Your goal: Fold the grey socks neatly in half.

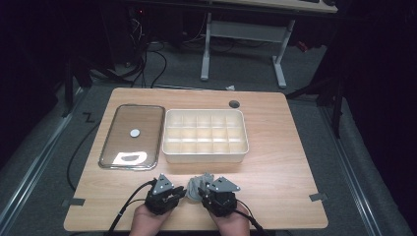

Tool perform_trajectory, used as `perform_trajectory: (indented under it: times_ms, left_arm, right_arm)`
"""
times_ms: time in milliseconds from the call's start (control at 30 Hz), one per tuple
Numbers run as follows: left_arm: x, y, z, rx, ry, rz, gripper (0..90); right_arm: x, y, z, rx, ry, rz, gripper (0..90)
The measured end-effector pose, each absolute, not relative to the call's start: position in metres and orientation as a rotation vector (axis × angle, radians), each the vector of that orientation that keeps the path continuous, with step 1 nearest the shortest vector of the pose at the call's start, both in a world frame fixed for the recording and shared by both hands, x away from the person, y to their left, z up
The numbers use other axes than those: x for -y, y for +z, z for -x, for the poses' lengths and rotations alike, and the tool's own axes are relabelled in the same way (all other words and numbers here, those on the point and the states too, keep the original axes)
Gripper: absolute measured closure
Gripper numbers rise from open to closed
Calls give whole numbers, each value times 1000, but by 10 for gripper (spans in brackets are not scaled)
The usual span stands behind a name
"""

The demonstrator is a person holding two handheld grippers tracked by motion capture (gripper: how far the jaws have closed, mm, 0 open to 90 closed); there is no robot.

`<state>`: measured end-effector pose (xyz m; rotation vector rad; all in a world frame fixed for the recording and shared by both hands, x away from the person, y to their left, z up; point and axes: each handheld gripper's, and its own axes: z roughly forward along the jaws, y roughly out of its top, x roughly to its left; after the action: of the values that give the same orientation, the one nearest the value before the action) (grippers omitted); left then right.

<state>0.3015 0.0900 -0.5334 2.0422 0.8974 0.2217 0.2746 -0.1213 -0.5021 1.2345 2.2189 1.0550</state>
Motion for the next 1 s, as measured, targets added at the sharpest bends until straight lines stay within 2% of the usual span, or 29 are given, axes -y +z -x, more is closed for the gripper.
perform_trajectory:
  times_ms: [100,200,233,433,567,667,733,767,1000]
  left_arm:
    - [-87,-535,-302,-888,227,-2070,790]
    - [-85,-535,-302,-882,227,-2084,792]
    - [-85,-535,-302,-881,228,-2085,798]
    - [-82,-535,-301,-858,235,-2099,828]
    - [-81,-535,-300,-848,236,-2105,844]
    - [-81,-535,-300,-844,231,-2107,849]
    - [-81,-535,-300,-844,230,-2107,864]
    - [-81,-535,-300,-851,226,-2104,880]
    - [-82,-535,-301,-856,218,-2102,900]
  right_arm:
    - [123,-509,-279,-2197,1028,-1273,683]
    - [123,-516,-281,-2230,1014,-1273,855]
    - [123,-517,-281,-2236,1013,-1264,880]
    - [112,-510,-281,-2288,1016,-1202,883]
    - [106,-517,-283,-2320,986,-1183,880]
    - [104,-514,-283,-2311,953,-1180,828]
    - [104,-514,-283,-2311,948,-1174,832]
    - [105,-518,-284,-2327,960,-1162,879]
    - [95,-513,-281,-2393,1000,-1101,887]
